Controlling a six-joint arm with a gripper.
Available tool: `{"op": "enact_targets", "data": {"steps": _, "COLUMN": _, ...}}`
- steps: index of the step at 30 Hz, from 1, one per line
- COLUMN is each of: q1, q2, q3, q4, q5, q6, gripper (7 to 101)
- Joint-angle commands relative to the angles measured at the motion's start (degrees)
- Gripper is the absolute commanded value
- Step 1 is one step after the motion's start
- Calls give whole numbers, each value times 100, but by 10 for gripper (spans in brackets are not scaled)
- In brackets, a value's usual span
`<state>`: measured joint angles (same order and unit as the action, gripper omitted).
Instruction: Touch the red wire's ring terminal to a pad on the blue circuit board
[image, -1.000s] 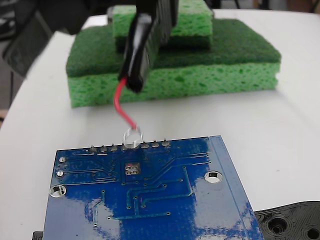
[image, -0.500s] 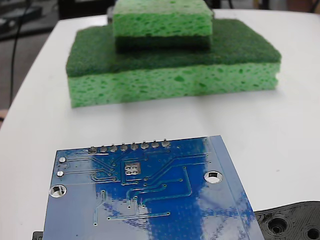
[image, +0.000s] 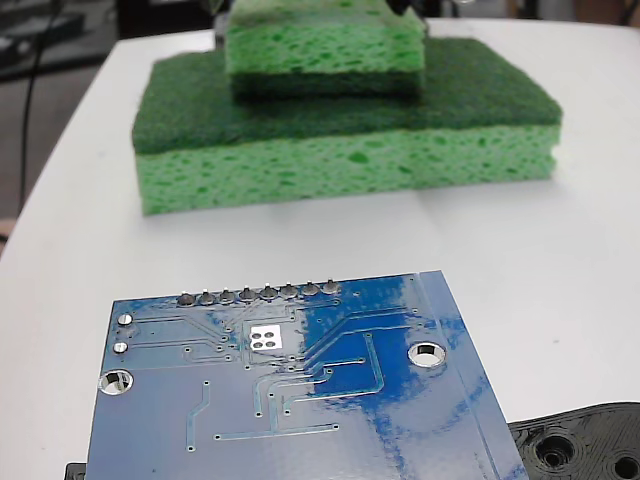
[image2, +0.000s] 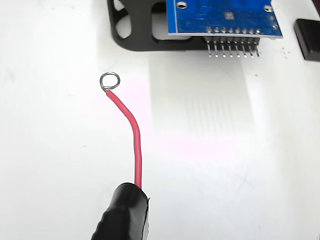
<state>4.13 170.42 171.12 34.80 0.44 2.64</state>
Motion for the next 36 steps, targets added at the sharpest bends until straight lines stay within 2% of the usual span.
{"op": "enact_targets", "data": {"steps": 1, "q1": 9, "q2": 185, "q3": 18, "q4": -97, "q5": -70, "q6": -79, "gripper": 1003}}
{"op": "enact_targets", "data": {"steps": 4, "q1": 0, "q2": 457, "q3": 97, "q4": 35, "q5": -88, "q6": -88, "gripper": 1003}}
{"op": "enact_targets", "data": {"steps": 10, "q1": 0, "q2": 457, "q3": 167, "q4": -62, "q5": -211, "q6": -44, "gripper": 1003}}
{"op": "enact_targets", "data": {"steps": 16, "q1": 26, "q2": 457, "q3": 466, "q4": -360, "q5": -396, "q6": 141, "gripper": 1003}}
{"op": "enact_targets", "data": {"steps": 20, "q1": -97, "q2": 457, "q3": 158, "q4": -9, "q5": -325, "q6": 35, "gripper": 1003}}
{"op": "enact_targets", "data": {"steps": 23, "q1": -404, "q2": 457, "q3": -167, "q4": 580, "q5": 158, "q6": 53, "gripper": 1003}}
{"op": "enact_targets", "data": {"steps": 31, "q1": -334, "q2": 457, "q3": -202, "q4": 642, "q5": 88, "q6": 0, "gripper": 1003}}
{"op": "enact_targets", "data": {"steps": 36, "q1": -114, "q2": 457, "q3": -211, "q4": 633, "q5": -237, "q6": -255, "gripper": 1003}}
